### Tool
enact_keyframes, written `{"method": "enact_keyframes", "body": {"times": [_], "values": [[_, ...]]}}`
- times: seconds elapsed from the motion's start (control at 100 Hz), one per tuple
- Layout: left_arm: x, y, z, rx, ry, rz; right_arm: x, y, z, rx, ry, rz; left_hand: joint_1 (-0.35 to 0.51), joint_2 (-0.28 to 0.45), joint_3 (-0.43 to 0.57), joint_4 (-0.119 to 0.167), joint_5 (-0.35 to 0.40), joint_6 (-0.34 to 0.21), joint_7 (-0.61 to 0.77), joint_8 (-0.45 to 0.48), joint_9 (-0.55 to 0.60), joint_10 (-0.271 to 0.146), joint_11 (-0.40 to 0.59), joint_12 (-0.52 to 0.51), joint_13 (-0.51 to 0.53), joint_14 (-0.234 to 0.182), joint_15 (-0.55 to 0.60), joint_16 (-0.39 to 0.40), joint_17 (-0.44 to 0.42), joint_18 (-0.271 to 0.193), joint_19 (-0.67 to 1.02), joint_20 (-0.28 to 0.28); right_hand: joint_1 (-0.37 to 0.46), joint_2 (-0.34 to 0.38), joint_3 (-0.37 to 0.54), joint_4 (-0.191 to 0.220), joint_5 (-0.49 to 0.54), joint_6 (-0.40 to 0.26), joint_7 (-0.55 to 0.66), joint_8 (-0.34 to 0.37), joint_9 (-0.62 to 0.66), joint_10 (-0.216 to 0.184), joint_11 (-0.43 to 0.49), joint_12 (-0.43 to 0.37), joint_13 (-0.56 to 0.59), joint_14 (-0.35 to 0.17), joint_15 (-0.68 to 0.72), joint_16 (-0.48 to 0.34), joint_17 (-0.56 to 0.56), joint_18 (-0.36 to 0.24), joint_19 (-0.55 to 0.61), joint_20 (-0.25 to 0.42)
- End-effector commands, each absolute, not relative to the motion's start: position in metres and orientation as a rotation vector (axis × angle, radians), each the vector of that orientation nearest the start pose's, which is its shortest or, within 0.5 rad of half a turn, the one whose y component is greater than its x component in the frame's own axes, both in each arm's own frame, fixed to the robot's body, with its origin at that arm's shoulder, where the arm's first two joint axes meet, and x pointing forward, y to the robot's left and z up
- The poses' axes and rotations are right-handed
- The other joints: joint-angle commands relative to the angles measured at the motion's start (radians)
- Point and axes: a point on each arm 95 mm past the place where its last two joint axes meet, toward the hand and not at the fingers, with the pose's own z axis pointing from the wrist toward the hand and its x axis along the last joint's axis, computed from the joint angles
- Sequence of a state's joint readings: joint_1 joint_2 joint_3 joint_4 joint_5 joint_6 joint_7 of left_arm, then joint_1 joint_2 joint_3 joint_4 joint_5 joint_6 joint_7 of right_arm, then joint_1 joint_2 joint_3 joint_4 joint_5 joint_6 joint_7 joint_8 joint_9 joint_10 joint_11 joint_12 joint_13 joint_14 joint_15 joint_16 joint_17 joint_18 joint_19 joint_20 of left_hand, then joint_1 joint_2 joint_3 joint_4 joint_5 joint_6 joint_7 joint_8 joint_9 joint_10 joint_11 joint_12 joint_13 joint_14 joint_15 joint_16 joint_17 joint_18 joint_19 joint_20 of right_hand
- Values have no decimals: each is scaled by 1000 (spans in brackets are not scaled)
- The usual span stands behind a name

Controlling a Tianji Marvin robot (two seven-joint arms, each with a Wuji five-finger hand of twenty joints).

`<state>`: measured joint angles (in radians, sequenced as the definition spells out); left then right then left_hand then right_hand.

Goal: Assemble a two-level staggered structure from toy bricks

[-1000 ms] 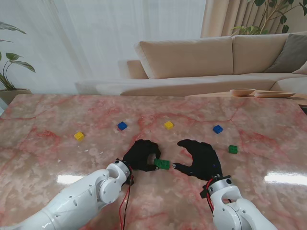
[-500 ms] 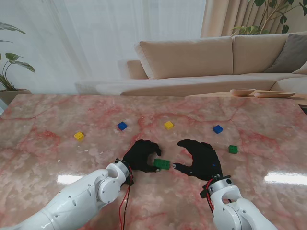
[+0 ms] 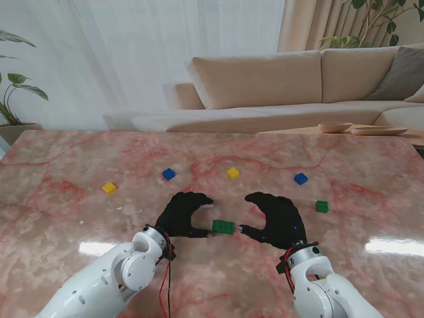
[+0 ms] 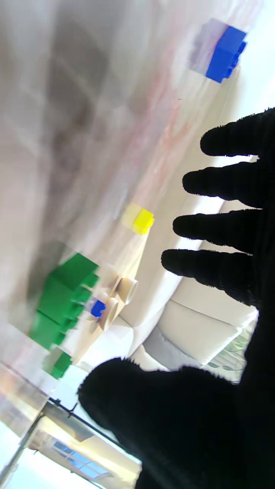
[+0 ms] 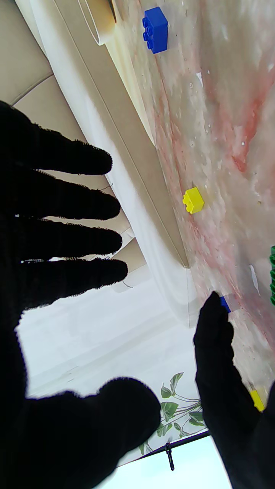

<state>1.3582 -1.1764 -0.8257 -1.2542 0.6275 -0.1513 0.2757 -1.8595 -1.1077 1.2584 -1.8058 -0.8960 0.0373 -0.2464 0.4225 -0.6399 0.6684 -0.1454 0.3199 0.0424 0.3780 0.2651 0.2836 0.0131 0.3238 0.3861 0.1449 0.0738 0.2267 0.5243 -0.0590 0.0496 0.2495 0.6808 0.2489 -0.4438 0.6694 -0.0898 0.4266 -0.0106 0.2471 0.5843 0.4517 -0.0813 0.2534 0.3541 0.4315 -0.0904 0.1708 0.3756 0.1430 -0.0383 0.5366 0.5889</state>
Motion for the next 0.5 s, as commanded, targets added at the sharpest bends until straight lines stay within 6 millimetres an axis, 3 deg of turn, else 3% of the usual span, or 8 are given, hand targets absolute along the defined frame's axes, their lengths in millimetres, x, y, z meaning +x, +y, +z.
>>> {"method": "enact_keyframes", "body": {"times": [0.0,0.14,0.21,0.25,0.27,0.4,0.41,0.49], "values": [[396,-87,-396,-1438,1471,-1870,317,13,-330,1340,1263,1643,-34,34,-48,13,16,14,-31,-21,-28,-18,-34,-33,-1,-31,-56,-46,5,-56,-32,-30,-38,11,13,25,-20,4,-6,-13,0,10,4,-14,-39,1,-5,-23,-16,1,-9,-13],[387,-79,-379,-1523,1366,-1906,319,15,-329,1336,1267,1648,6,136,-233,52,29,47,-139,-79,-32,10,-66,-123,6,-32,-96,-143,24,-75,101,-130,-40,13,13,26,-30,12,-10,-14,-28,12,-8,-19,-43,1,-7,-24,-16,-1,-9,-14],[383,-74,-372,-1559,1322,-1920,321,16,-329,1336,1272,1651,68,274,-493,100,39,61,-197,-110,-46,19,-73,-160,-2,-36,-96,-181,34,-82,143,-277,-44,15,11,25,-36,14,-12,-14,-34,13,-13,-21,-45,-2,-8,-24,-16,-4,-11,-15],[381,-71,-368,-1569,1292,-1934,322,17,-329,1339,1275,1653,70,286,-511,104,43,61,-201,-112,-45,20,-73,-161,0,-38,-95,-183,39,-84,148,-284,-45,15,11,26,-38,16,-13,-14,-34,13,-15,-21,-45,-2,-8,-25,-15,-3,-12,-15],[379,-70,-366,-1572,1280,-1942,322,18,-329,1341,1276,1654,79,329,-569,117,51,64,-218,-121,-46,21,-74,-161,0,-40,-89,-195,40,-86,181,-347,-46,15,11,26,-39,16,-13,-13,-36,14,-16,-22,-45,-1,-9,-25,-15,-4,-12,-16],[372,-59,-352,-1580,1232,-1972,325,21,-327,1341,1287,1658,30,432,-604,146,58,60,-232,-129,-45,20,-86,-168,-2,-49,-89,-202,44,-102,190,-387,-51,17,10,27,-47,20,-16,-13,-41,15,-22,-24,-48,-2,-11,-26,-15,-4,-14,-17],[371,-58,-351,-1579,1232,-1972,325,21,-327,1340,1288,1658,6,464,-610,178,59,59,-234,-130,-43,19,-90,-171,-1,-51,-90,-207,46,-107,191,-404,-51,18,10,27,-48,21,-16,-13,-41,16,-23,-24,-48,-2,-11,-27,-15,-4,-14,-18],[367,-50,-347,-1592,1214,-1992,328,23,-326,1337,1294,1657,-1,503,-605,198,69,52,-227,-127,-40,13,-94,-173,0,-59,-88,-208,46,-131,190,-415,-53,19,10,28,-50,22,-16,-12,-42,15,-23,-24,-48,-3,-11,-27,-15,-4,-14,-18]]}}
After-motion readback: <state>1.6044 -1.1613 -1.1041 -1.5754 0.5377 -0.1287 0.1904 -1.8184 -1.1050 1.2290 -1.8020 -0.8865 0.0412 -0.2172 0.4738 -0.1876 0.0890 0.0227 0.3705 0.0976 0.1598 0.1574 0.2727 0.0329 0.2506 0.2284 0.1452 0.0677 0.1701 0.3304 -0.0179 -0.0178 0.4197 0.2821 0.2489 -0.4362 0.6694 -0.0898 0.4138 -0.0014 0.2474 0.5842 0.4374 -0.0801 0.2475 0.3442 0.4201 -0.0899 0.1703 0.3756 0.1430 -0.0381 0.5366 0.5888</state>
